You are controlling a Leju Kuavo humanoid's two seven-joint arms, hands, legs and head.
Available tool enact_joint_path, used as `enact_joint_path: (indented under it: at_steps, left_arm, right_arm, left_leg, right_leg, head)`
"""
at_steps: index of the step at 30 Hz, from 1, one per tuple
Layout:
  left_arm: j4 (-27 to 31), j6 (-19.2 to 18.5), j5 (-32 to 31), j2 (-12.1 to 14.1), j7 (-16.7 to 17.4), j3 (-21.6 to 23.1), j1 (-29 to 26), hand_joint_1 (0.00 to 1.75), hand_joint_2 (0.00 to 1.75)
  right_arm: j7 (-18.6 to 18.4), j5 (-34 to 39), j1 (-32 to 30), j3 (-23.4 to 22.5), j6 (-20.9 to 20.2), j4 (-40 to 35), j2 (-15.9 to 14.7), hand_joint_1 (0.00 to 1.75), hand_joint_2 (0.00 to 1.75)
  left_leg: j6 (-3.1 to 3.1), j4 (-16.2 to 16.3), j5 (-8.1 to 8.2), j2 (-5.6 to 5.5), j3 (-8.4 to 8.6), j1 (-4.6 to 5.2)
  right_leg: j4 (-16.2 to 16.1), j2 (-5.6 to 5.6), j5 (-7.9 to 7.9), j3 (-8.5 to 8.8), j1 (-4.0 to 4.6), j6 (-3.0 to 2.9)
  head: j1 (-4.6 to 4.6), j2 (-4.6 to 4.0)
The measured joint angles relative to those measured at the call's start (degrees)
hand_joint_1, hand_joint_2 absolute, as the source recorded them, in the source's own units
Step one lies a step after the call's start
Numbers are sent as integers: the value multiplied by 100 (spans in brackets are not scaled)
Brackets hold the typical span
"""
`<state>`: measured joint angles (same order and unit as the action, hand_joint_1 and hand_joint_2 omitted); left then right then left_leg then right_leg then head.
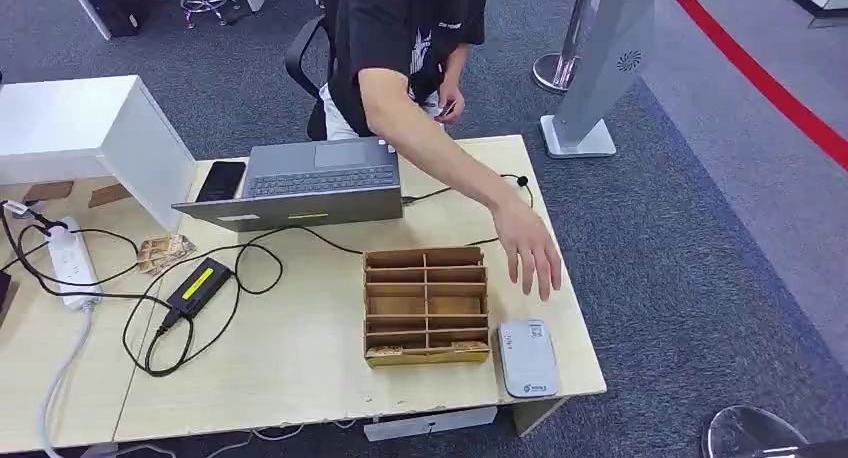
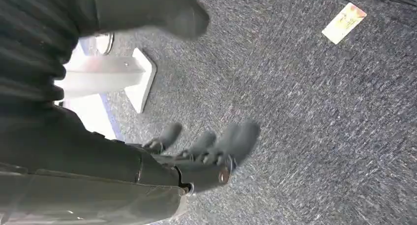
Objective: Pass the card to the sensor for recognition and then transmit it.
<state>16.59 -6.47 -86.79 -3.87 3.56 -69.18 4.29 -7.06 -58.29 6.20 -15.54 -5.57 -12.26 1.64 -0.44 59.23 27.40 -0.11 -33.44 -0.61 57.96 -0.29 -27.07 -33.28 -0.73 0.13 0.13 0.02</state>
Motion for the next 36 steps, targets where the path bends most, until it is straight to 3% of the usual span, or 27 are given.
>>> enact_joint_path:
  at_steps: [3,5,6,7,8,9,10,12,14,15,17,22,23,28,34,35,36]
  left_arm:
    - [0,20,-7,2,0,0,4,175,175]
    - [0,22,-11,4,0,0,5,173,175]
    - [0,22,-13,4,0,0,5,164,175]
    - [0,28,-1,4,4,0,5,122,175]
    - [0,72,99,2,63,0,9,47,175]
    - [0,137,268,-6,144,-39,9,0,175]
    - [0,162,403,-20,170,-94,9,0,175]
    - [0,199,487,-35,175,-184,-15,0,175]
    - [0,221,500,-50,184,-227,-56,0,175]
    - [0,225,503,-55,184,-247,-58,0,175]
    - [0,225,503,-79,184,-295,-33,0,175]
    - [0,243,489,-94,192,-326,-36,0,175]
    - [0,243,481,-92,192,-328,-38,0,0]
    - [0,205,398,-83,85,-328,-35,0,0]
    - [0,190,371,-81,28,-328,-35,0,0]
    - [0,192,367,-81,15,-328,-34,0,0]
    - [0,190,365,-83,9,-328,-33,0,0]
  right_arm:
    - [-37,0,30,-57,4,0,17,148,175]
    - [-50,-4,47,-99,2,0,24,141,175]
    - [-50,-20,51,-118,2,0,26,98,175]
    - [-20,-65,53,-125,0,0,28,0,175]
    - [141,-224,42,-120,-6,-6,33,0,175]
    - [381,-497,-1,-55,-73,-56,78,0,175]
    - [422,-665,-132,18,-211,-185,137,0,175]
    - [-212,-713,-877,264,-1256,-1762,368,0,175]
    - [-604,-636,-1321,483,-2152,-2780,492,0,175]
    - [-636,-575,-1460,575,-2207,-3070,529,0,175]
    - [-649,-429,-1633,775,-1940,-3573,573,0,175]
    - [-680,-183,-1782,1034,-1626,-4039,555,0,175]
    - [-673,-87,-1821,1084,-1633,-4101,553,0,0]
    - [-415,645,-1964,1392,-1595,-4127,373,0,0]
    - [-476,983,-1983,1765,-1419,-4048,116,0,0]
    - [-534,1030,-1988,1832,-1375,-4039,85,0,175]
    - [-615,1049,-1989,1894,-1298,-4020,72,0,175]
  left_leg:
    - [0,0,0,0,1,0]
    - [0,0,0,0,1,0]
    - [0,0,0,0,1,0]
    - [0,0,0,0,1,0]
    - [0,0,0,0,1,0]
    - [0,0,0,0,2,-1]
    - [0,0,0,-3,5,-1]
    - [2,0,2,-47,3,-2]
    - [0,-1,2,-34,0,-2]
    - [-6,-2,6,-23,-3,-2]
    - [-8,-5,10,-13,-1,-2]
    - [-3,-2,7,-11,5,1]
    - [-3,-1,7,-11,5,1]
    - [-3,-1,7,-10,5,2]
    - [-3,0,8,-10,6,1]
    - [-3,-1,8,-10,6,2]
    - [-3,-1,8,-10,6,1]
  right_leg:
    - [0,0,0,0,0,0]
    - [0,0,0,0,0,0]
    - [0,0,0,0,0,0]
    - [0,0,0,0,0,0]
    - [0,0,0,0,0,0]
    - [0,0,0,0,0,0]
    - [0,-2,-1,0,1,0]
    - [0,-38,-19,18,1,8]
    - [1,-21,-14,6,1,0]
    - [1,-12,-13,3,1,-1]
    - [2,-5,-15,3,1,-2]
    - [-1,-7,-11,9,1,2]
    - [-1,-7,-9,9,1,3]
    - [-1,-6,-9,9,-2,3]
    - [-1,-5,-9,8,-2,3]
    - [-1,-5,-9,8,-2,2]
    - [-1,-5,-9,8,-2,2]
  head:
    - [0,0]
    - [0,-2]
    - [0,-2]
    - [0,-2]
    - [0,-2]
    - [0,-2]
    - [0,-2]
    - [5,-2]
    - [-2,0]
    - [-4,-2]
    - [0,-2]
    - [4,0]
    - [0,-2]
    - [0,-2]
    - [0,-2]
    - [2,-2]
    - [0,-2]
